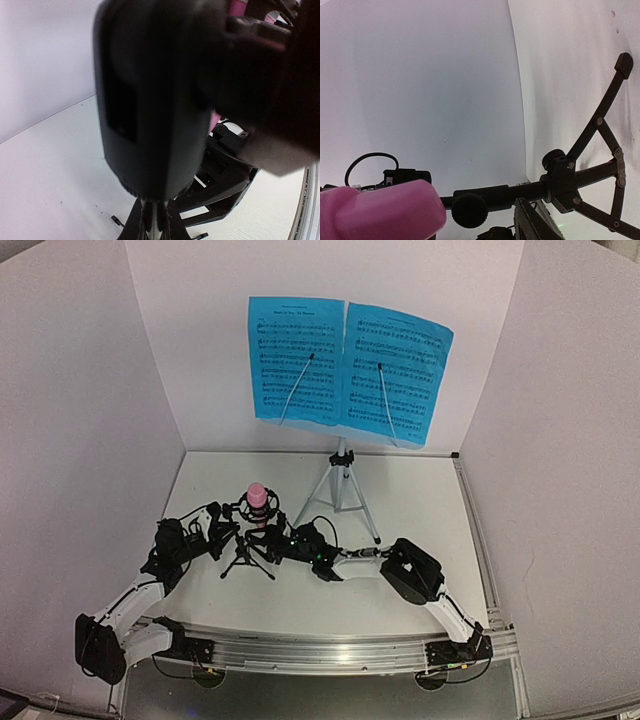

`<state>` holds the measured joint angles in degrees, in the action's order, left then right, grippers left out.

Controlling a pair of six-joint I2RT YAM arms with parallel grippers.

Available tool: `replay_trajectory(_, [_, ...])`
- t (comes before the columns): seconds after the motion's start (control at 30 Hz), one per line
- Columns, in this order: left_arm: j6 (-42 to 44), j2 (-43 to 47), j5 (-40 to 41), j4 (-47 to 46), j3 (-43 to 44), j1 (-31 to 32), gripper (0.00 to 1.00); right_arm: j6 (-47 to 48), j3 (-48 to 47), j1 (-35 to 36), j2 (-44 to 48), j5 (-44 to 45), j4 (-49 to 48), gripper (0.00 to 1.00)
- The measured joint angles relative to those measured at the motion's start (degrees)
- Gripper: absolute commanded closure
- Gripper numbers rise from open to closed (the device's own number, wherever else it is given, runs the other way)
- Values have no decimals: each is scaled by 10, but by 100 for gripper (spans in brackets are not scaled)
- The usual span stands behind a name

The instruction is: Pack up the instrument practice props

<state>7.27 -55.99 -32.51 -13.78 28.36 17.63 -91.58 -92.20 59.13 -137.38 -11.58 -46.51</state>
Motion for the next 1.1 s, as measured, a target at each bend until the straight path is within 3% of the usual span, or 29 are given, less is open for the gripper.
replay_trajectory(0.1, [0, 0, 0, 0, 0, 0, 100, -11, 0, 3, 0, 0, -3, 59])
replay_trajectory(0.87, [4, 0, -2, 0, 0, 0, 100, -22, -19, 5, -16, -4, -13, 78])
replay_trajectory(0.93, [4, 0, -2, 0, 0, 0, 100, -21, -19, 5, -16, -4, -13, 84])
replay_trajectory(1.0, [4, 1, -2, 2, 0, 0, 100, -20, -19, 6, -16, -4, -13, 98])
replay_trajectory(1.1, [3, 2, 1, 2, 0, 0, 100, -13, -19, 5, -16, -4, -14, 100])
